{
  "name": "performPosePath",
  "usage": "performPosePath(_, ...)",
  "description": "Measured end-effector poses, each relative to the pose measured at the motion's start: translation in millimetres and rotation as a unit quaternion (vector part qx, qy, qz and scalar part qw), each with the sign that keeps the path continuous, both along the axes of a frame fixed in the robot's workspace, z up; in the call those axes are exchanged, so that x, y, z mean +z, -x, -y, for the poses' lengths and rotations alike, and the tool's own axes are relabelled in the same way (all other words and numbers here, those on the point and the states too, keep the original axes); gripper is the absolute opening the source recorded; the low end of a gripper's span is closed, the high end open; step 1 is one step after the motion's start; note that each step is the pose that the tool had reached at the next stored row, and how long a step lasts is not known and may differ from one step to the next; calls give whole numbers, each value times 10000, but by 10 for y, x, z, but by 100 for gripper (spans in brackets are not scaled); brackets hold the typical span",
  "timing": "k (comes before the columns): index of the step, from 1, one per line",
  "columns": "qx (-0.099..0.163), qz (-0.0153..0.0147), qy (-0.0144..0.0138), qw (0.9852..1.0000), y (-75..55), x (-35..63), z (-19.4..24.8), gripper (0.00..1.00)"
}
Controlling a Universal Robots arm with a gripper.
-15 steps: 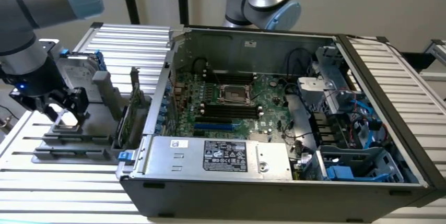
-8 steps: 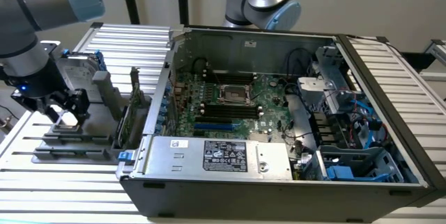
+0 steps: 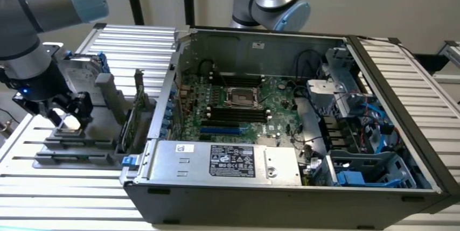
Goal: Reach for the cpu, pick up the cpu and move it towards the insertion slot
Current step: 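Pick up the cpu and move it towards the insertion slot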
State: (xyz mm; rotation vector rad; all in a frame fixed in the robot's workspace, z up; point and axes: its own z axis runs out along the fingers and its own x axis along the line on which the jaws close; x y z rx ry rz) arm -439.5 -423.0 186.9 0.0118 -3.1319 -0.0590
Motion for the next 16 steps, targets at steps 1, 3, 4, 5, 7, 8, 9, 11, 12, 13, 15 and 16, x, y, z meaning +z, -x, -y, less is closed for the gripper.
performPosePath(1,0,1,-1,10000,0,-7,0,67)
performPosePath(3,0,-3,0,10000,0,-19,0,67)
performPosePath(4,0,-6,0,10000,1,-23,0,67)
performPosePath(5,0,-6,0,10000,1,-28,0,67)
performPosePath(7,0,-9,0,10000,0,-36,0,67)
performPosePath(8,0,-12,1,10000,0,-37,0,67)
performPosePath(9,-1,-15,1,10000,0,-38,0,67)
performPosePath(11,-1,-16,0,10000,0,-39,-1,67)
performPosePath(12,-1,-16,0,10000,0,-40,-1,67)
performPosePath(13,0,-16,0,10000,0,-41,-1,65)
performPosePath(15,-1,-16,0,10000,0,-41,-2,59)
performPosePath(16,-1,-16,0,10000,0,-41,-2,55)
